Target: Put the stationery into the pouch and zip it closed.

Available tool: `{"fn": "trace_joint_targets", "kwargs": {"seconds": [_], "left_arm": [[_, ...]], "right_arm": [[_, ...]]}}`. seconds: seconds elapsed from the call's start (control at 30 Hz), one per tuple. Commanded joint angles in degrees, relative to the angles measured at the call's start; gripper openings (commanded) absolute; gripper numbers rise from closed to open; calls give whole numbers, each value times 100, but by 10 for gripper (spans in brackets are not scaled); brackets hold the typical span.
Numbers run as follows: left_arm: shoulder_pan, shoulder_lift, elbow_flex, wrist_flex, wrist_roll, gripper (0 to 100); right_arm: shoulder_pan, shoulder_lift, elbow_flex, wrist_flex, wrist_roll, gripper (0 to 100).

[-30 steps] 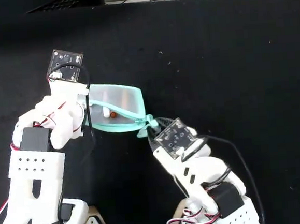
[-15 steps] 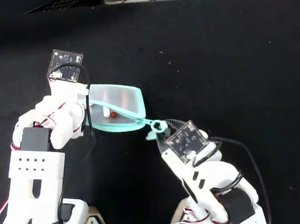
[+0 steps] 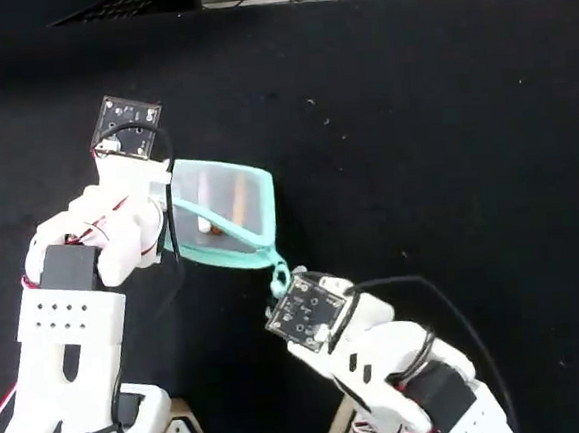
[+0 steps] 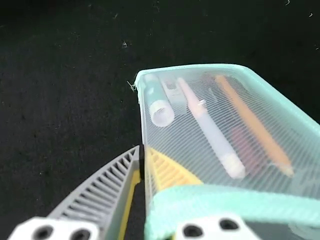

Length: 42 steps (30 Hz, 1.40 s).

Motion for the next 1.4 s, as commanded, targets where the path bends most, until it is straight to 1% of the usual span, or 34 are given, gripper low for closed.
{"fn": "trace_joint_targets", "kwargs": {"seconds": [0.0, 0.1, 0.17, 0.4, 0.5, 0.57, 0.63, 0.67, 0.77, 0.83, 0.93, 1.17, 1.2, 1.3, 1.37], "left_arm": [[48, 132, 101, -62, -44, 30], [48, 132, 101, -62, -44, 30], [48, 132, 101, -62, -44, 30], [48, 132, 101, -70, -44, 30], [48, 132, 101, -70, -44, 30], [48, 132, 110, -70, -44, 30], [48, 132, 110, -70, -44, 30], [48, 132, 110, -70, -44, 30], [48, 132, 110, -70, -44, 30], [48, 132, 110, -70, -44, 30], [48, 132, 110, -70, -44, 30], [48, 123, 110, -70, -35, 30], [48, 123, 110, -70, -9, 30], [48, 62, 110, -70, 9, 30], [48, 62, 110, -70, 9, 30]], "right_arm": [[-114, -884, 13, -176, 44, 51], [-114, -884, 22, -149, -35, 154], [-114, -884, 22, -176, -229, 198], [-123, -884, 127, -422, -431, 204], [-114, -884, 391, -835, -1002, 205], [-114, -884, 593, -1073, -1231, 204], [18, -884, 681, -1178, -1257, 183], [158, -884, 664, -1196, -1257, 149], [536, -822, 418, -1222, -1257, 6], [615, -769, 321, -1196, -1257, 36], [747, -725, 286, -1222, -1257, 14], [756, -716, 13, -1231, -1248, 13], [791, -708, -75, -1257, -1196, 14], [941, -620, -479, -1327, -730, 14], [1143, -382, -866, -1327, -659, 13]]}}
